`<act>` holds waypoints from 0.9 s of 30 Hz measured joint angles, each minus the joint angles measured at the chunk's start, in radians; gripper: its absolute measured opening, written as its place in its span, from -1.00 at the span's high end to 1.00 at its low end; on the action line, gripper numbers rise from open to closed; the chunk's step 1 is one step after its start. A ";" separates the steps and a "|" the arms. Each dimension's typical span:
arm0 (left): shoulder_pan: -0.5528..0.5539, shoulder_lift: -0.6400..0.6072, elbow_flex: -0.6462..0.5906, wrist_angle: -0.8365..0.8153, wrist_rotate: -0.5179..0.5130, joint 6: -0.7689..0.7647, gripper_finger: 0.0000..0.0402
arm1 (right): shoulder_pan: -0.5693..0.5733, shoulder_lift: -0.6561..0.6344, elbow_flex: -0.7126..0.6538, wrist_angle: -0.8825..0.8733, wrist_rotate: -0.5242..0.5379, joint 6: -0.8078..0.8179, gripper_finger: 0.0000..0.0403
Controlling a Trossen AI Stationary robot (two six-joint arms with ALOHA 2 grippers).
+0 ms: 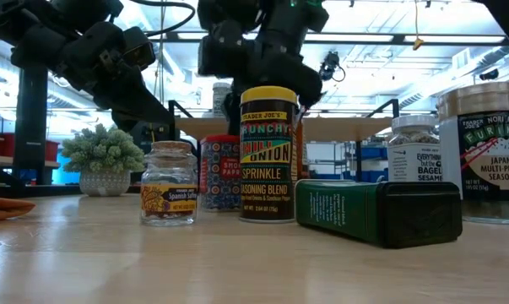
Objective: Shelf spices
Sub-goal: Put the red seasoning can on the shelf
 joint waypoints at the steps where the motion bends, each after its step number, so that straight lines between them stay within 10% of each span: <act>1: 0.000 0.000 0.000 0.000 0.000 0.000 0.97 | -0.001 -0.001 0.000 0.005 0.001 0.000 -0.45; 27: 0.000 0.000 0.000 -0.002 0.000 0.000 0.97 | -0.006 -0.081 0.068 -0.085 0.055 0.048 -0.08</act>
